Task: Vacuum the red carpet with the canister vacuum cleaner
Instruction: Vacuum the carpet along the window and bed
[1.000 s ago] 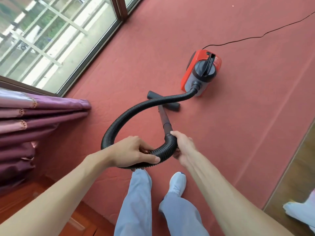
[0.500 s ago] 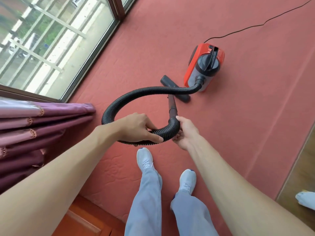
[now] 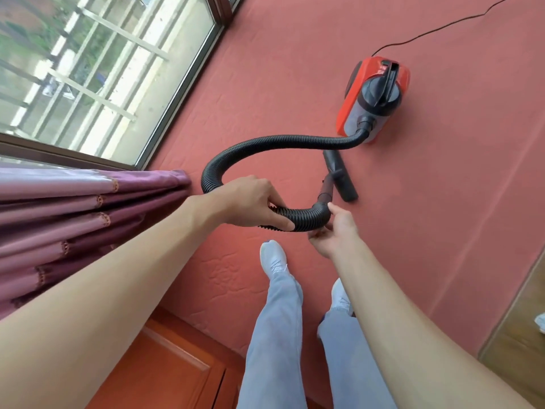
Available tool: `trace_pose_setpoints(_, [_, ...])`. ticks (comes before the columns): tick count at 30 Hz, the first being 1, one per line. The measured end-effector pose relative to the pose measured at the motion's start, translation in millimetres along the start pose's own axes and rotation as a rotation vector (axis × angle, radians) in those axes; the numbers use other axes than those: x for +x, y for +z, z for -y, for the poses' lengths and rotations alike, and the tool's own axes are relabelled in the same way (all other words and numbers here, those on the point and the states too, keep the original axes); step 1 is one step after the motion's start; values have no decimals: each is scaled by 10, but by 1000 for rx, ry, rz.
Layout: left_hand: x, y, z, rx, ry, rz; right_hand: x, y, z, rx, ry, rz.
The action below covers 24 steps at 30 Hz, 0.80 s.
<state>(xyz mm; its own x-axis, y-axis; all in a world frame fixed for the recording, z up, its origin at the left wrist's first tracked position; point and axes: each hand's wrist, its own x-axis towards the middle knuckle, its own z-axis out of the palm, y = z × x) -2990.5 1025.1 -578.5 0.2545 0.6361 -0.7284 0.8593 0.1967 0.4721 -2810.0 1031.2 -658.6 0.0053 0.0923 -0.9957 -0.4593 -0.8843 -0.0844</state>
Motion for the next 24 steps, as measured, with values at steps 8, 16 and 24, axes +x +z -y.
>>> trace_pose_setpoints(8, [100,175,-202,31,100,-8,64,-289,239,38,0,11])
trace_pose_setpoints(16, [-19,-159,-180,111,86,222,-201,-394,-238,224,145,73])
trace_pose_setpoints(24, [258,165,-234,103,81,52,246,-321,189,149,-19,-67])
